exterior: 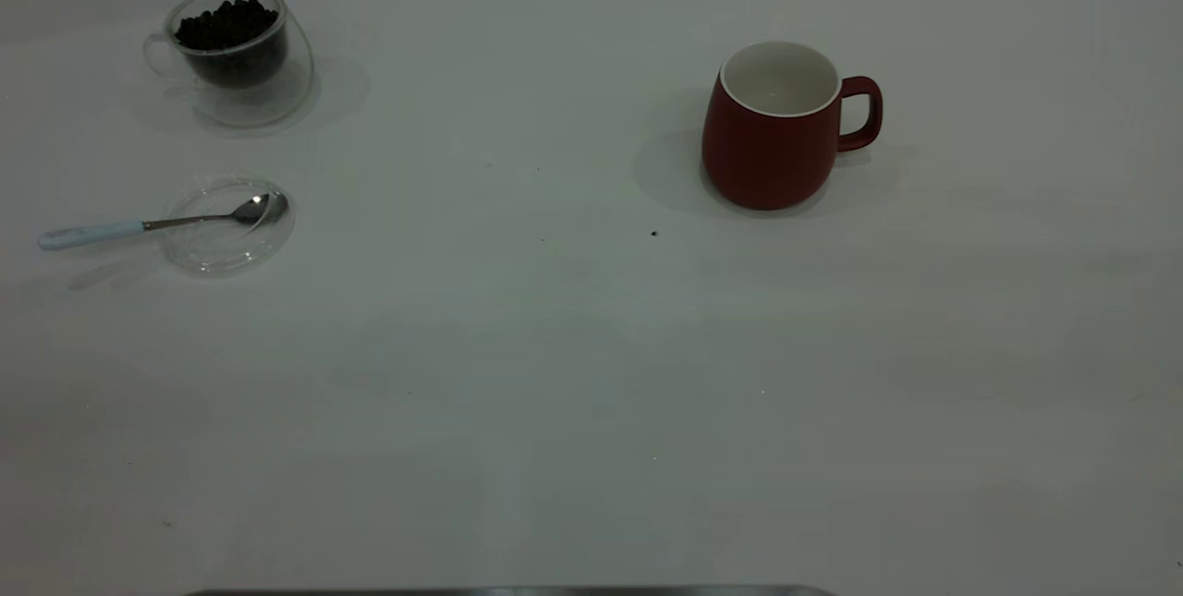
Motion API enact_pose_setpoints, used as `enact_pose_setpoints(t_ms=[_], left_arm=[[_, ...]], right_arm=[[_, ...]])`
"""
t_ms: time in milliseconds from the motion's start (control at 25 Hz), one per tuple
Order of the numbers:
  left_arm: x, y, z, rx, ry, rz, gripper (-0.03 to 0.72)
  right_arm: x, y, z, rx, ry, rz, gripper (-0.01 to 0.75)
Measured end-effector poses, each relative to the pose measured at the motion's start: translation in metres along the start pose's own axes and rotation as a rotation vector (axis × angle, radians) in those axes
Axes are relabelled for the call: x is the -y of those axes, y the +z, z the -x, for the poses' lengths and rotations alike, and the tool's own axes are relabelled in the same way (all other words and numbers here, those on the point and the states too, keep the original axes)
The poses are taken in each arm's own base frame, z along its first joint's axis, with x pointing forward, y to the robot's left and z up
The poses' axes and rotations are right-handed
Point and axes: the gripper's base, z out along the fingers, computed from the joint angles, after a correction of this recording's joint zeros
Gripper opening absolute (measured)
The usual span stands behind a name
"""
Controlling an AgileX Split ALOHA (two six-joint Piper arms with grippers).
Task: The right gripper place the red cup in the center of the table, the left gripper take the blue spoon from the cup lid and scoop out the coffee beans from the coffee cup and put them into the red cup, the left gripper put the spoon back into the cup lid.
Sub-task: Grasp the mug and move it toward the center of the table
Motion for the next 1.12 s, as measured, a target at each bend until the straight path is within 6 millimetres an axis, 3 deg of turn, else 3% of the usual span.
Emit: enact_pose_setpoints(t_ms=[1120], left_arm=[[0.0, 0.0, 0.0, 0.0, 0.0, 0.0, 0.437]], right_arm=[[-0.0027, 0.0, 0.0002, 0.002, 0.014, 0.03, 0.442]])
